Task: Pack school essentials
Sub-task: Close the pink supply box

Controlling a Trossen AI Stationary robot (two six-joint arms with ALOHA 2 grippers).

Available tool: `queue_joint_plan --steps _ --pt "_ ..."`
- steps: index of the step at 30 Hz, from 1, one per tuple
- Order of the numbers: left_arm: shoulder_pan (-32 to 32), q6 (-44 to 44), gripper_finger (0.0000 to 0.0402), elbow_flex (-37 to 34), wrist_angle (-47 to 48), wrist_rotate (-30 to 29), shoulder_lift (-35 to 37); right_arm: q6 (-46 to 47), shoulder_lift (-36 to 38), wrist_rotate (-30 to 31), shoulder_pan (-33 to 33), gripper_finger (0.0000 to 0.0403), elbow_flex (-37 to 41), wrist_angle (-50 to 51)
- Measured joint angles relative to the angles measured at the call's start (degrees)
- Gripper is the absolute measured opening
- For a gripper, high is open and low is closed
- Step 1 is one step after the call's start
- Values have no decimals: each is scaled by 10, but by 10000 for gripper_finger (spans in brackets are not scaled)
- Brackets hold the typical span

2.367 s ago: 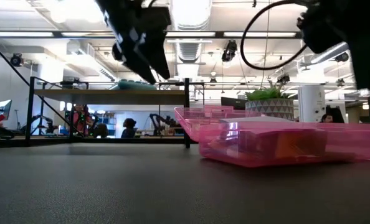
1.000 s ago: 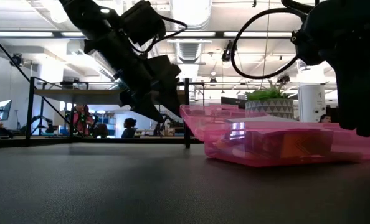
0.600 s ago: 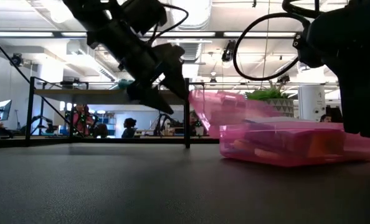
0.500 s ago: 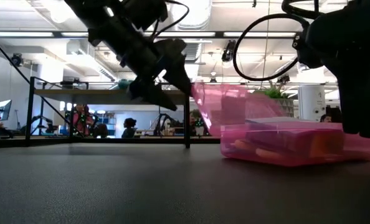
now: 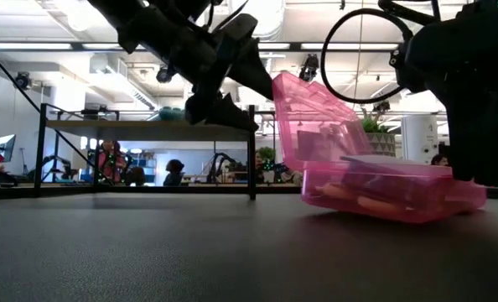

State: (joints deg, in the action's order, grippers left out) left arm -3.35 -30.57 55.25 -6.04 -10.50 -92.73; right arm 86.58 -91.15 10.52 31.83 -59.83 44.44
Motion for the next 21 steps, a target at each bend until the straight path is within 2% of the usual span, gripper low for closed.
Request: queue_joint_plan --steps 12,21 --pt "-9 13 357 -1 -82 26 0 -2 13 2 0 219 0 21" --pt "-8 14 357 -1 -92 31 -17 5 56 21 0 219 -8 85"
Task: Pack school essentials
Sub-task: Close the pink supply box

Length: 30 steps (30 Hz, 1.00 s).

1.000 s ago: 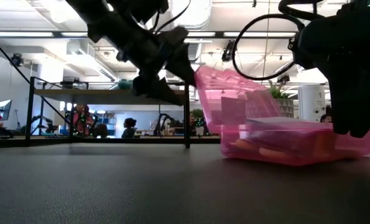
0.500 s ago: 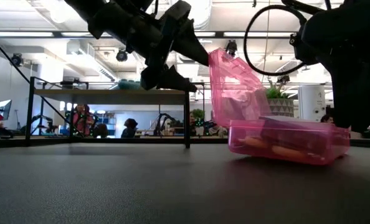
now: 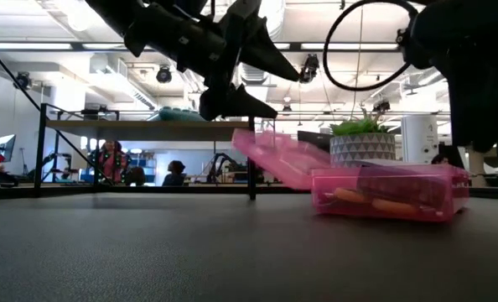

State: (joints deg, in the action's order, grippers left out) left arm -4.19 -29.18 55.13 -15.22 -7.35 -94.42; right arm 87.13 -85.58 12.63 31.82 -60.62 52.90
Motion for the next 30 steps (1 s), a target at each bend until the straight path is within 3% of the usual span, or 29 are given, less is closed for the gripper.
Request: queue_joint_plan --steps 5,17,23,30 --pt "11 41 357 1 17 -18 8 14 5 10 0 219 5 20" --pt "44 54 357 -4 245 -163 59 15 1 9 0 219 31 21" --pt "53 -4 357 -40 238 -167 28 7 1 9 0 219 36 22" --pt "52 -5 357 -52 114 -118 -14 6 1 9 0 219 37 21"
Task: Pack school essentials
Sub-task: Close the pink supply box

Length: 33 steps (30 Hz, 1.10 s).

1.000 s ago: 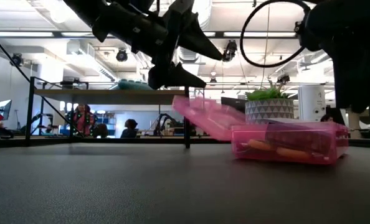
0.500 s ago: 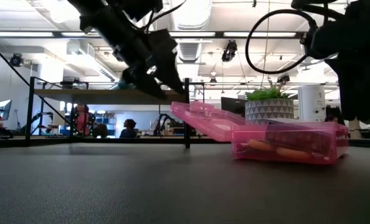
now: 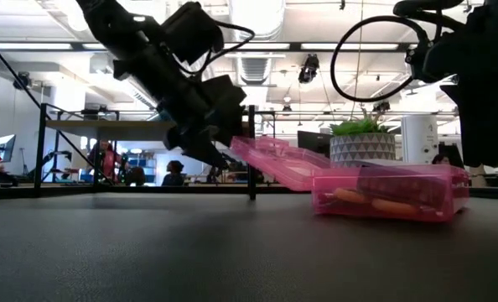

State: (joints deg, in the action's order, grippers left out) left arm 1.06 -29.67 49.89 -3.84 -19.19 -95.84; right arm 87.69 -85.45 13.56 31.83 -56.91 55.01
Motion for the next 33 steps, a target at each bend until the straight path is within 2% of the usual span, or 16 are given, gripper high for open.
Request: queue_joint_plan --steps 6,15,25,33 --pt "-1 -1 357 10 -61 51 -24 0 0 -4 0 219 1 -1" --pt "-12 0 357 28 -127 98 -18 -3 0 2 0 219 1 -3" --pt "-33 4 357 56 -141 107 -36 -18 6 2 0 219 2 2" --pt "-49 3 357 100 -165 132 -96 -20 24 2 0 219 2 13"
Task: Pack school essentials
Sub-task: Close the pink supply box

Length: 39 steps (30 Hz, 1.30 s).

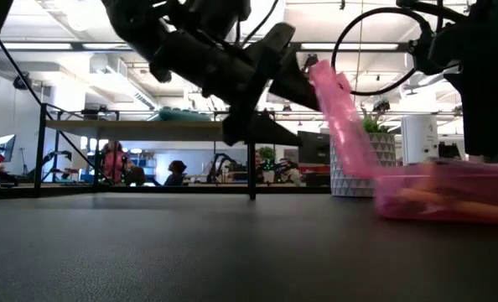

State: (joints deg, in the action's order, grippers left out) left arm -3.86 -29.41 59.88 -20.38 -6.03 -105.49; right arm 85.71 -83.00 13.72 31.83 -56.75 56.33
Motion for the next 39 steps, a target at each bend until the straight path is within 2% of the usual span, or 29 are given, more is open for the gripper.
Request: queue_joint_plan --steps 7,13,21,27,36,39 --pt "-3 31 357 39 0 0 -12 4 34 14 0 219 0 10" --pt "-4 48 357 55 -2 0 -13 15 98 30 0 219 0 30" --pt "-4 47 357 58 -15 0 -24 36 199 142 -11 219 0 7" --pt "-6 43 357 88 -16 7 -53 -46 206 165 -63 219 -1 -63" --pt "-8 43 357 130 -18 26 -81 -195 195 176 -149 219 -55 -85" --pt "-9 43 357 136 -16 28 -85 -219 181 172 -169 219 -58 -82"
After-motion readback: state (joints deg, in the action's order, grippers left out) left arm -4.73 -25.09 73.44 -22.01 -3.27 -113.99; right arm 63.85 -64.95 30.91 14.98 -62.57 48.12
